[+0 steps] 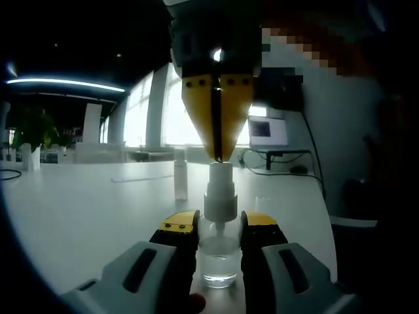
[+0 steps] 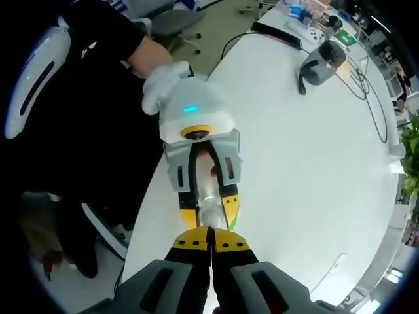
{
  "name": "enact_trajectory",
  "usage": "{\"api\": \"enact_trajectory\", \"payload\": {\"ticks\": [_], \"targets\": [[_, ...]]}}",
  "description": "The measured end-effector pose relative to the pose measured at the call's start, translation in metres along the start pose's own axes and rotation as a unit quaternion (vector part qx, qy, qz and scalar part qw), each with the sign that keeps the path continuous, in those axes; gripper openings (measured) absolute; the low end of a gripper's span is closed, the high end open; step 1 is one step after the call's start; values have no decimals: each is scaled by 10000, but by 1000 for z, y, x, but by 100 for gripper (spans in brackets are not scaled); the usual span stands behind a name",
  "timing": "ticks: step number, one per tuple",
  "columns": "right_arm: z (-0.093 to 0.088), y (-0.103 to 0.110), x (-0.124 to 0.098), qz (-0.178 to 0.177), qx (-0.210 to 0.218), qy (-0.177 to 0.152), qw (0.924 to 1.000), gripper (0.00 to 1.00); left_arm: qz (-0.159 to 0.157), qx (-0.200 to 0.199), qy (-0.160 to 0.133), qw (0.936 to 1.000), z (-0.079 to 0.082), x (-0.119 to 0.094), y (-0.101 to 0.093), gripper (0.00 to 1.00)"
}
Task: Clamp pump bottle remove cover press pump head put on cover
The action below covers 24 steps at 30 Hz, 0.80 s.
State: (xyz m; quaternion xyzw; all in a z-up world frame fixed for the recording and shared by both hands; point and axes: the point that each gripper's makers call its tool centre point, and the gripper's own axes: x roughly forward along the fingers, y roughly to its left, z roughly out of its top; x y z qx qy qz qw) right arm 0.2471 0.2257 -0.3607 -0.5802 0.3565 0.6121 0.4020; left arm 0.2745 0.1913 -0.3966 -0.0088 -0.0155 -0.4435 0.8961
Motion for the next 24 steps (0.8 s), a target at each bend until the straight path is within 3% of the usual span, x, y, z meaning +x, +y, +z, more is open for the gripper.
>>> {"api": "enact_trajectory", "payload": {"ticks": [24], "targets": [[1,0,1,-1,-122,112,9999,0,1,-19,4,10000,0,0,1,16]]}}
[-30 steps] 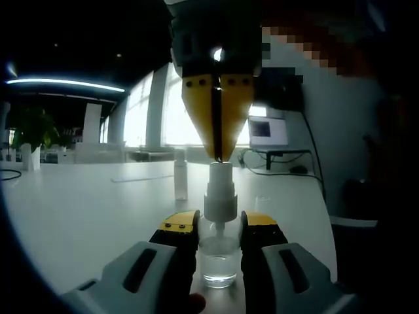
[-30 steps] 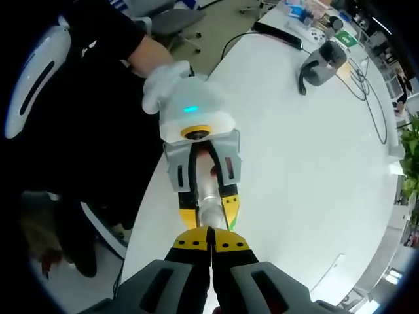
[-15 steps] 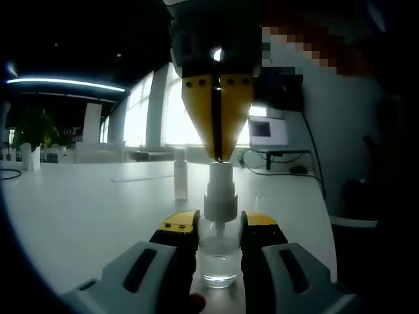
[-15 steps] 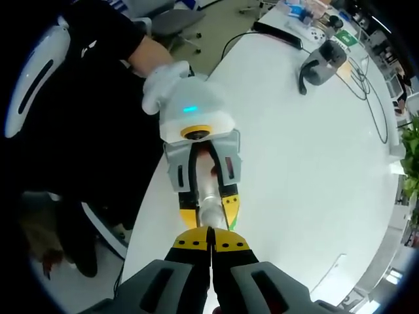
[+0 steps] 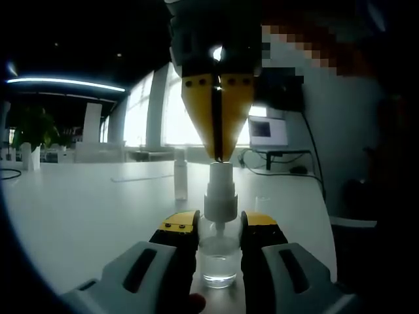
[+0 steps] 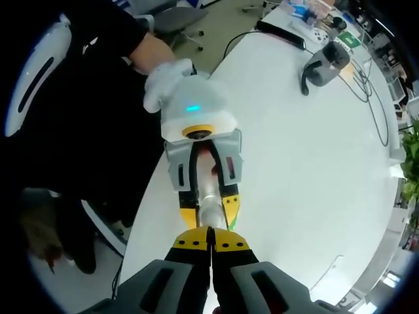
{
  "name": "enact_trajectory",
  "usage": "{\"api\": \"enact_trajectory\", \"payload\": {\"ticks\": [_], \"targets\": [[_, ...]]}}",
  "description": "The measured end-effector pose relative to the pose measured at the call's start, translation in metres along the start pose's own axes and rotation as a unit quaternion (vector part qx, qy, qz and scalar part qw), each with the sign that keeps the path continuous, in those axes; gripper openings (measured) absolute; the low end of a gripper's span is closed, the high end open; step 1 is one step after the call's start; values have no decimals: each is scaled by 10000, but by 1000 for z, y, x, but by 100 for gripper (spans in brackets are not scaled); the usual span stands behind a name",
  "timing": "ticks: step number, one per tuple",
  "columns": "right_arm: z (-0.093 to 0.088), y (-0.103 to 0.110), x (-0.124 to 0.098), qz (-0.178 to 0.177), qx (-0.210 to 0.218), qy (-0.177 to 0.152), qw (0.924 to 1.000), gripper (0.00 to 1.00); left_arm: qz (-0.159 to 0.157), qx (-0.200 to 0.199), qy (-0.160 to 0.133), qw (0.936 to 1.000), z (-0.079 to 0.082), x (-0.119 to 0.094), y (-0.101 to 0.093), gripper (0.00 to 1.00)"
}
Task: Clamp pump bottle remove cover press pump head put on cover
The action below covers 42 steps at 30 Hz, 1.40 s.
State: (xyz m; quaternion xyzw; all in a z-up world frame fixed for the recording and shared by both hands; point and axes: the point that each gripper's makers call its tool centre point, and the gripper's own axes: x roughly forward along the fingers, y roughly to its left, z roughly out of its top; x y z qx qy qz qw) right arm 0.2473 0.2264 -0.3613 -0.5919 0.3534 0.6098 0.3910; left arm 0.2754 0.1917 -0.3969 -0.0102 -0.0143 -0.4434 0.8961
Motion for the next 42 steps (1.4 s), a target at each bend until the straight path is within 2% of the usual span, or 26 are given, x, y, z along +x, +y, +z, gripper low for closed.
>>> {"api": "enact_trajectory", "payload": {"ticks": [33,42], "targets": [[-1,0,0,-3,3,77,10000,0,2,20,-3,10000,0,0,0,16],[-1,0,7,89,139,64,9998,0,6,27,-1,10000,0,-1,0,16]]}}
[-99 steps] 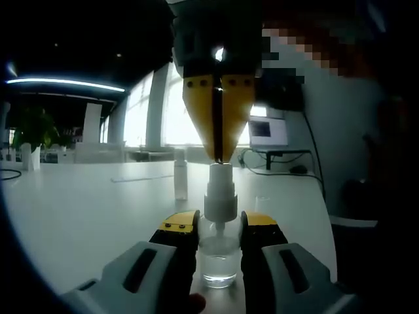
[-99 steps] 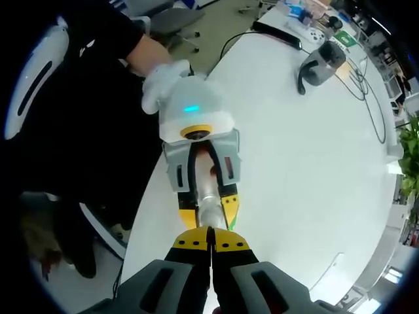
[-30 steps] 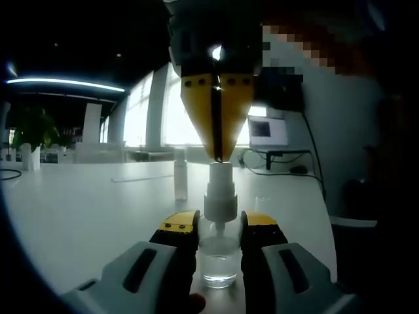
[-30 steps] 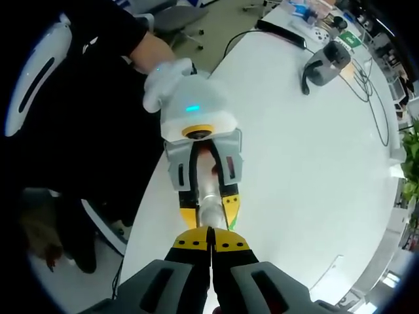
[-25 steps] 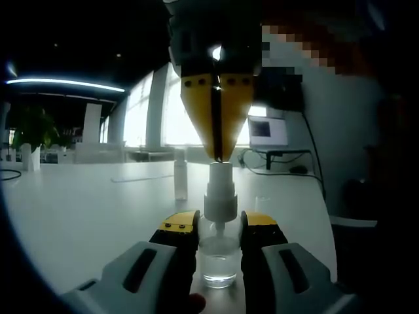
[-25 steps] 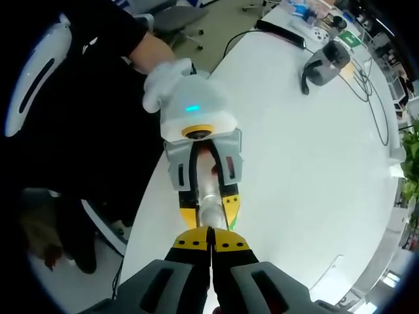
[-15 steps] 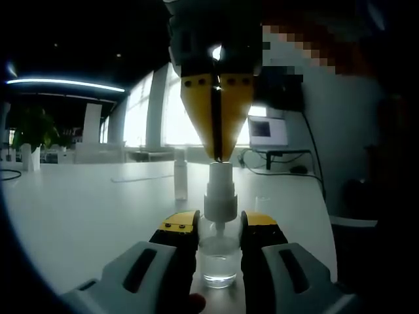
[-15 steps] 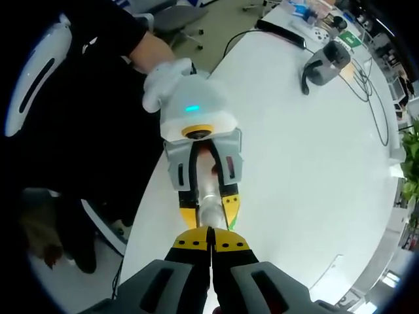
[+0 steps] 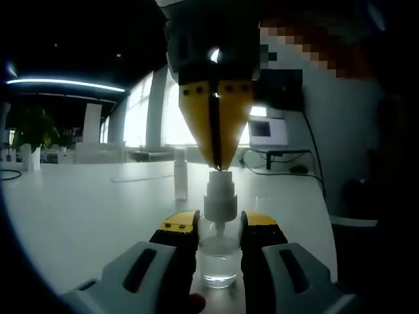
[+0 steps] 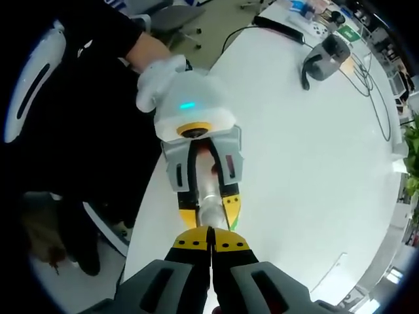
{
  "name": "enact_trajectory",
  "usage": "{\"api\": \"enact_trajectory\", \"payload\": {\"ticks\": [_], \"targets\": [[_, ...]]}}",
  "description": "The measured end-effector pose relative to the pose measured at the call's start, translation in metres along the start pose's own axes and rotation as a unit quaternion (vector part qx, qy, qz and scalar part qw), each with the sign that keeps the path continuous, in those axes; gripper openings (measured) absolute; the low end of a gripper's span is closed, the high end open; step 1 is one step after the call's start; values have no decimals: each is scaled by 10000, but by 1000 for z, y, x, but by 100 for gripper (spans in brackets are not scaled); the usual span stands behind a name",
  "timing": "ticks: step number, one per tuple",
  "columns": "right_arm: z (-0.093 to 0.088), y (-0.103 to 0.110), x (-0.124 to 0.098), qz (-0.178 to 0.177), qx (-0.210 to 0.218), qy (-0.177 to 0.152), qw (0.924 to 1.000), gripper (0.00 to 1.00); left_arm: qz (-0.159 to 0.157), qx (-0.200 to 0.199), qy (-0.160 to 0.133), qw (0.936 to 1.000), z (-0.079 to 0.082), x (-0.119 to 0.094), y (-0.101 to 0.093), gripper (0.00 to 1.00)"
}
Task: Clamp pump bottle remove cover press pump head put on cover
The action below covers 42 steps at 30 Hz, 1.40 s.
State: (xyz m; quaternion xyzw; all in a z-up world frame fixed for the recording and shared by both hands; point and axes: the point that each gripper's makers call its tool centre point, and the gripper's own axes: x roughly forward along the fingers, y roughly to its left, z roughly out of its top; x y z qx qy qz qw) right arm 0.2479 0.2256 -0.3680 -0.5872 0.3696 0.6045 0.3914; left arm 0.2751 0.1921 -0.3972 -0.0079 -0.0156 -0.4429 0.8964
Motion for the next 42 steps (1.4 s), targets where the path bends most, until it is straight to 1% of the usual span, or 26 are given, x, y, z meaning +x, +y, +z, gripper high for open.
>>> {"api": "enact_trajectory", "payload": {"ticks": [5,7,11,18,30,35,39,42], "targets": [[1,2,0,-152,-175,87,9997,0,1,3,0,10000,0,0,0,16],[1,2,-4,-208,-209,89,9995,0,2,4,-2,10000,0,0,1,16],[0,0,-8,-257,-8,-114,9996,0,5,7,-3,10000,1,0,-1,16],[0,-1,-9,-321,79,-401,9986,0,4,2,-5,10000,1,0,0,16],[0,-2,-10,-362,221,-532,9977,0,1,7,-5,10000,1,0,-1,16],[-1,-5,-12,-463,239,-712,9961,0,4,3,-7,10000,1,0,-1,16],[1,-5,-18,-457,355,-1054,9927,1,3,4,-7,10000,1,0,-1,16],[-1,-7,-20,-482,380,-1137,9916,2,2,7,-8,10000,1,0,-1,16]]}}
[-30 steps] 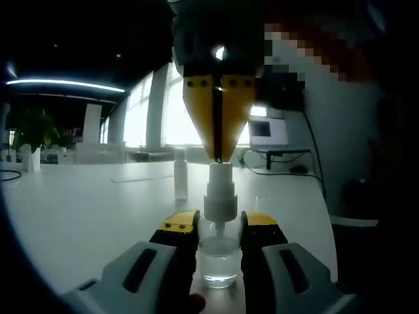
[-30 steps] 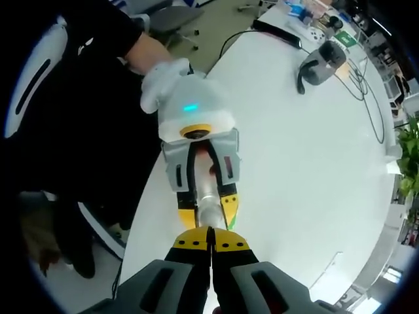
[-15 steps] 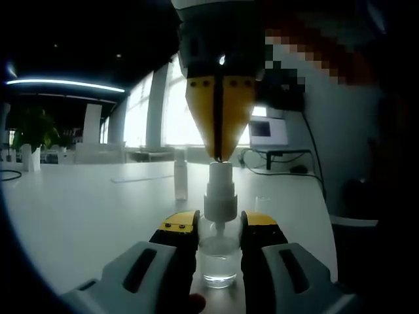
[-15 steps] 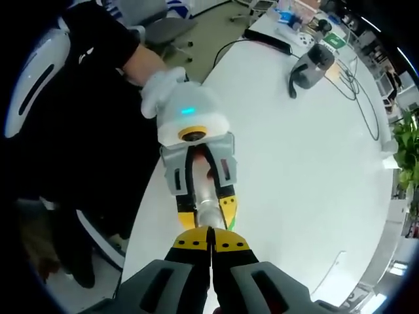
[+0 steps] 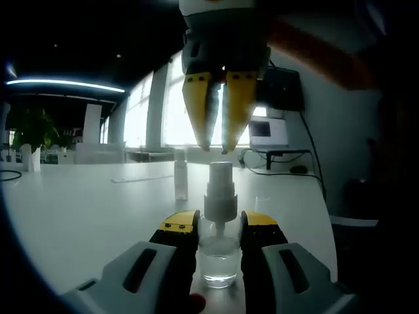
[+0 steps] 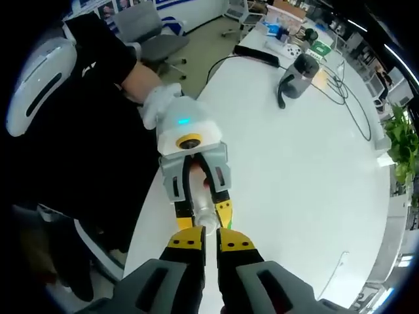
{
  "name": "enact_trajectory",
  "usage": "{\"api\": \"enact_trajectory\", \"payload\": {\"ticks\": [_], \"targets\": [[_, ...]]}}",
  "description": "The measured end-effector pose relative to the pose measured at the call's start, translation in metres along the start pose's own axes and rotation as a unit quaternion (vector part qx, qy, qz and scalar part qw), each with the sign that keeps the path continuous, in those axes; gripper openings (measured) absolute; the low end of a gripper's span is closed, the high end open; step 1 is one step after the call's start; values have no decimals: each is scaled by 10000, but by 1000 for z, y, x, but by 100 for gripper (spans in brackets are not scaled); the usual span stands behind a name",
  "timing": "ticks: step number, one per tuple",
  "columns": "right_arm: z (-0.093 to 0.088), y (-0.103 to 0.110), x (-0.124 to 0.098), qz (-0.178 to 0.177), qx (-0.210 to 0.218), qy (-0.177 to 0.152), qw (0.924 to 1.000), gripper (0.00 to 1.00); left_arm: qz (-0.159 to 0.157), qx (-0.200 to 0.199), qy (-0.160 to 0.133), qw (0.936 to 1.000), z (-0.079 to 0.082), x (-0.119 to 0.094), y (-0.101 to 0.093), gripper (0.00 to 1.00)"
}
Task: Clamp pump bottle remove cover press pump head put on cover
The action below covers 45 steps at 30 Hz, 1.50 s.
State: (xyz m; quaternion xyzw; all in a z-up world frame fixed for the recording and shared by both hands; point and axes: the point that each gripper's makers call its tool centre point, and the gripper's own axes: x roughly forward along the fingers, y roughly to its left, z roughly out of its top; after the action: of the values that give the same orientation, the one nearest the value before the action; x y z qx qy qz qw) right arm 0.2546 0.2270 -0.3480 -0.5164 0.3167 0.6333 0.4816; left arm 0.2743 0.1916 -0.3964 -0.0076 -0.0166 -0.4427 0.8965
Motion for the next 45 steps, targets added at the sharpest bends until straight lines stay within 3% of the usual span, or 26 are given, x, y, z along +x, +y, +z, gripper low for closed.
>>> {"api": "enact_trajectory", "payload": {"ticks": [4,7,22,25,30,35,38,45], "targets": [[-2,-3,-4,-89,59,-112,9999,5,1,3,0,10000,-1,0,2,16],[6,-6,-8,-173,182,-469,9986,7,0,0,1,10000,0,0,0,16],[-9,-7,-16,-511,522,-1029,9920,12,17,0,2,10000,0,0,1,16],[-8,-10,-20,-644,623,-1275,9878,12,27,-4,2,10000,0,0,1,16],[-7,-17,-25,-1024,876,-1957,9714,14,27,-4,2,10000,0,0,2,16],[-20,-11,-25,-1232,1095,-2257,9601,16,31,-8,3,10000,0,0,1,16],[-19,-10,-31,-1385,1313,-2716,9433,16,34,-5,2,10000,0,0,2,16],[-27,-6,-37,-1705,1498,-3076,9240,17,45,0,0,10000,-1,0,3,16]]}}
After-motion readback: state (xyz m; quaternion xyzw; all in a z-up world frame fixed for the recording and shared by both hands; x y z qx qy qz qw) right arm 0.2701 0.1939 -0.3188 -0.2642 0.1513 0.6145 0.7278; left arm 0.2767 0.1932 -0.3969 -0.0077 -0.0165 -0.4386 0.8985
